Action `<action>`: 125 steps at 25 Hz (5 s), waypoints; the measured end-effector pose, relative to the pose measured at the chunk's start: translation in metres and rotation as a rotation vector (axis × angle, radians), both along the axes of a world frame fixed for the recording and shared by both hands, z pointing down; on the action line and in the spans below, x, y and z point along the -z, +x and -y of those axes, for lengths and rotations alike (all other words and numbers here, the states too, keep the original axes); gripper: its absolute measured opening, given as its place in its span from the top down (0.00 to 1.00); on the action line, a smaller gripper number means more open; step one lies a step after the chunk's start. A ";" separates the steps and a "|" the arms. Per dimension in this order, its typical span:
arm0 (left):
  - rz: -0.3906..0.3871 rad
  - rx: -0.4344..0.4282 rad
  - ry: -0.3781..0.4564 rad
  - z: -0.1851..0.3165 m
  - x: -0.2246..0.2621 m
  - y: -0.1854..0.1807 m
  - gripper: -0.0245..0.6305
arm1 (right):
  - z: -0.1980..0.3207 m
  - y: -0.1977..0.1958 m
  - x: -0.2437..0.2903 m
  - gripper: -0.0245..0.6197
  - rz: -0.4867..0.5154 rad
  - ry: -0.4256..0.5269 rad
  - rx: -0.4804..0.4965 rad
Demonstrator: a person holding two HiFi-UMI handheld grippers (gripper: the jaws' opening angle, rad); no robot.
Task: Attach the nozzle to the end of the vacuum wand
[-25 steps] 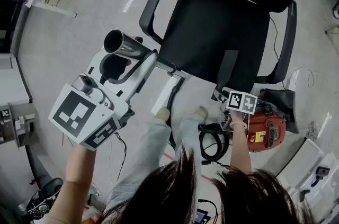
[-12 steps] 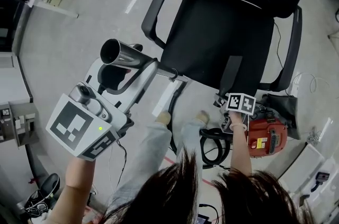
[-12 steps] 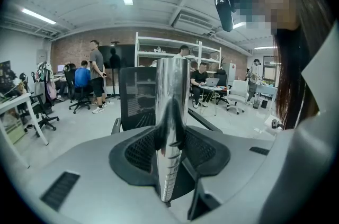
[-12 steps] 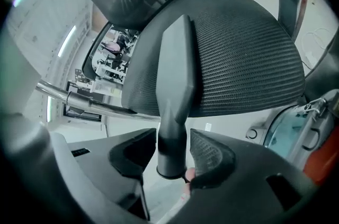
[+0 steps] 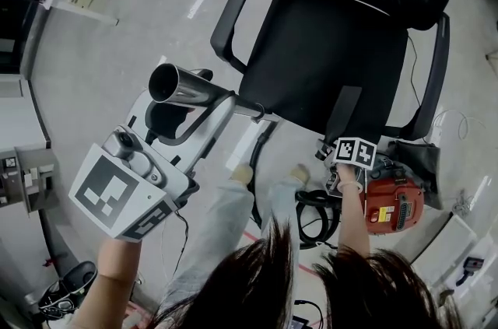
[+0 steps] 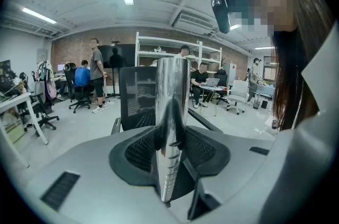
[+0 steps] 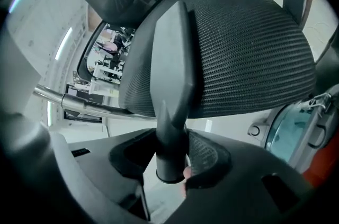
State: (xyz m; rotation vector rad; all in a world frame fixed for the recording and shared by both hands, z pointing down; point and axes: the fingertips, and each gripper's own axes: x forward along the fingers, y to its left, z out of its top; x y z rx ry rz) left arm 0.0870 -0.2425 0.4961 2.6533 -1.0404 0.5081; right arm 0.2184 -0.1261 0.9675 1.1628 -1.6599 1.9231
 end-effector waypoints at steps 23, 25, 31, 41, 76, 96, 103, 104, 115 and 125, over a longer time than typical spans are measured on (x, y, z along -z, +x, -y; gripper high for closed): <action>0.078 -0.001 -0.006 -0.003 -0.008 -0.010 0.73 | -0.001 0.005 0.032 0.67 0.056 0.046 -0.150; 0.079 -0.004 -0.007 -0.003 -0.007 -0.010 0.73 | -0.002 0.006 0.038 0.67 0.057 0.053 -0.157; 0.082 -0.009 -0.012 -0.002 -0.007 -0.010 0.73 | -0.007 0.005 0.056 0.67 0.068 0.063 -0.186; 0.077 -0.028 -0.013 -0.005 -0.005 -0.010 0.73 | -0.014 0.005 0.089 0.67 0.068 0.093 -0.220; 0.092 -0.114 -0.050 -0.017 0.009 -0.014 0.73 | -0.047 -0.044 0.224 0.67 0.096 0.185 -0.346; 0.056 -0.223 -0.071 -0.036 0.019 -0.038 0.72 | -0.034 -0.077 0.303 0.67 0.092 0.320 -0.475; 0.037 -0.249 -0.064 -0.049 0.023 -0.055 0.72 | -0.038 -0.101 0.333 0.67 0.104 0.401 -0.522; 0.034 -0.252 -0.061 -0.051 0.024 -0.057 0.72 | -0.040 -0.105 0.337 0.67 0.109 0.413 -0.530; 0.023 -0.290 -0.047 -0.076 0.029 -0.052 0.72 | -0.065 -0.114 0.375 0.67 0.137 0.492 -0.595; 0.030 -0.273 -0.027 -0.096 0.028 -0.036 0.72 | -0.068 -0.104 0.422 0.67 0.181 0.542 -0.533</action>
